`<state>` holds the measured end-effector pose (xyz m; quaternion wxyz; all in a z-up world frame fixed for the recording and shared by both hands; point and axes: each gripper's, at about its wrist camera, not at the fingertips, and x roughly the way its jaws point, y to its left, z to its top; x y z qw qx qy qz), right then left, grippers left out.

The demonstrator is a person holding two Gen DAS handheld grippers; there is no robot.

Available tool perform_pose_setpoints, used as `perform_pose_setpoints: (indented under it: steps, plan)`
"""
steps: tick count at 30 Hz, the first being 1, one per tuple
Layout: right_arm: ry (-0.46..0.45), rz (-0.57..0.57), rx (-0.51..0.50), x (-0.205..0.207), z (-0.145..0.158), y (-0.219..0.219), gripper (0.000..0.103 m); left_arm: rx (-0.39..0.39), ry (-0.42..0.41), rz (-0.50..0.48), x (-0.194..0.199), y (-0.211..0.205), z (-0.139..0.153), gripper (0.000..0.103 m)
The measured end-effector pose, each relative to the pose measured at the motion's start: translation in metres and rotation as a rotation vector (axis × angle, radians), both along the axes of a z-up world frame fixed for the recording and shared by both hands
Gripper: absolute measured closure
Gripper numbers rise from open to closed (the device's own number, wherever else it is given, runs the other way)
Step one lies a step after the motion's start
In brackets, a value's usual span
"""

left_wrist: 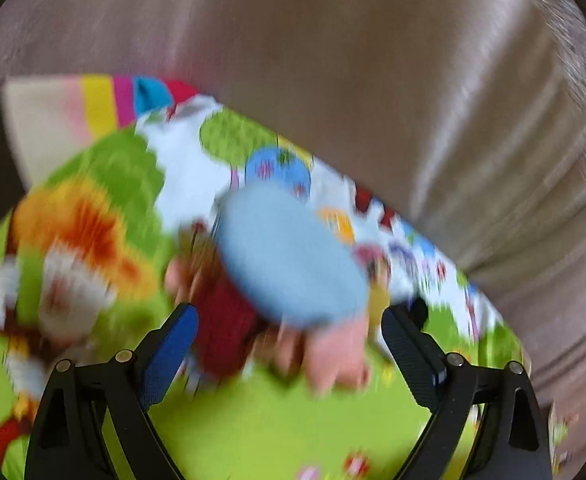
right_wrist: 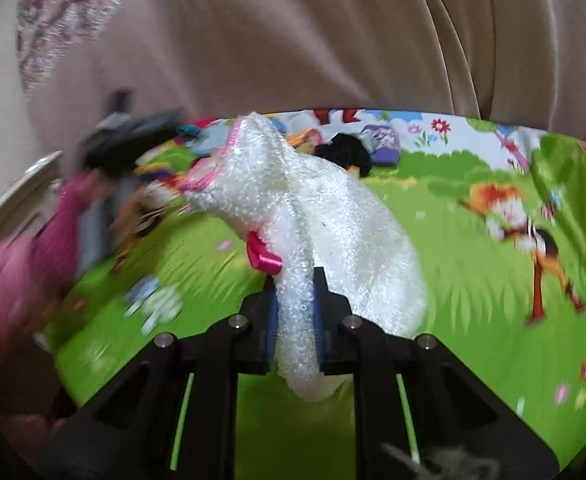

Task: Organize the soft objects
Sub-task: 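Grasp the blue pig puppet with the left tool while the right tool holds the mitten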

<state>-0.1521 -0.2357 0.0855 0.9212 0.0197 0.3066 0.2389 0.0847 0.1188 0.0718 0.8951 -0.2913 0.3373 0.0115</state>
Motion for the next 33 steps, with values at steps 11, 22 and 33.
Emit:
perform_pose_setpoints:
  steps: [11, 22, 33]
  plan:
    - [-0.005, 0.029, 0.114, -0.055, 0.002, -0.009, 0.084, 0.123, 0.236, 0.100, 0.026, -0.005, -0.003, 0.047]
    - [0.007, 0.038, 0.152, -0.058, -0.004, -0.012, 0.083, 0.186, 0.155, 0.018, -0.137, 0.006, -0.030, 0.045]
    - [0.009, 0.035, 0.145, -0.061, -0.001, -0.009, 0.082, 0.288, 0.103, -0.023, -0.094, -0.009, -0.017, 0.025]
